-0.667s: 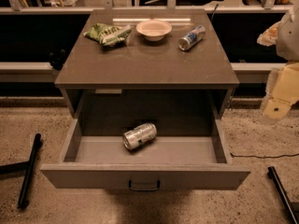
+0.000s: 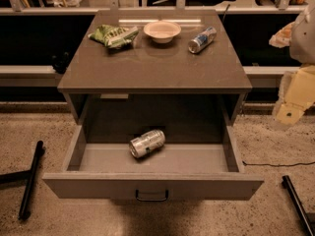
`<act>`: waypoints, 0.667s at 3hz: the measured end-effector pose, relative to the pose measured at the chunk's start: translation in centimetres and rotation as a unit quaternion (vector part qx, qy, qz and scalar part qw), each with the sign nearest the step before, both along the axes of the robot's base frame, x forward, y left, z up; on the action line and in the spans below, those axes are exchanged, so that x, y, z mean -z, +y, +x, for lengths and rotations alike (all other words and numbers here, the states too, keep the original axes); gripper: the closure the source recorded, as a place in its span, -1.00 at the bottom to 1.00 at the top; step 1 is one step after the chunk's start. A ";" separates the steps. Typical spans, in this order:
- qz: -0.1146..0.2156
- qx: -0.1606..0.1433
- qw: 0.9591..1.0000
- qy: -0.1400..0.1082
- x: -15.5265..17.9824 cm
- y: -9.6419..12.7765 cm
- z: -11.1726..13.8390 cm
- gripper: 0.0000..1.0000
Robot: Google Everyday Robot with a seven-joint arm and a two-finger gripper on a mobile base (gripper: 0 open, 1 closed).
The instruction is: Pick 7up can from top drawer and place on counter
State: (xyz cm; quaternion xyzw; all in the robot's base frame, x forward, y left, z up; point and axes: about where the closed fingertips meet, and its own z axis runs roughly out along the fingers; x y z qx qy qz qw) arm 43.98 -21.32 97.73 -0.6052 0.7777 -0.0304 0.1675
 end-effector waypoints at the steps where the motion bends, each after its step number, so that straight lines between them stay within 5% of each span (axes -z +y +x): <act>1: 0.030 -0.020 0.999 0.008 2.7 1.7 1.3 -1.00; 2: 0.076 -0.046 0.996 0.018 6.9 4.4 3.6 -1.00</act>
Offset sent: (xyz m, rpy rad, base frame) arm 0.0577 0.0714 -0.1126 0.2526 0.0654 0.1497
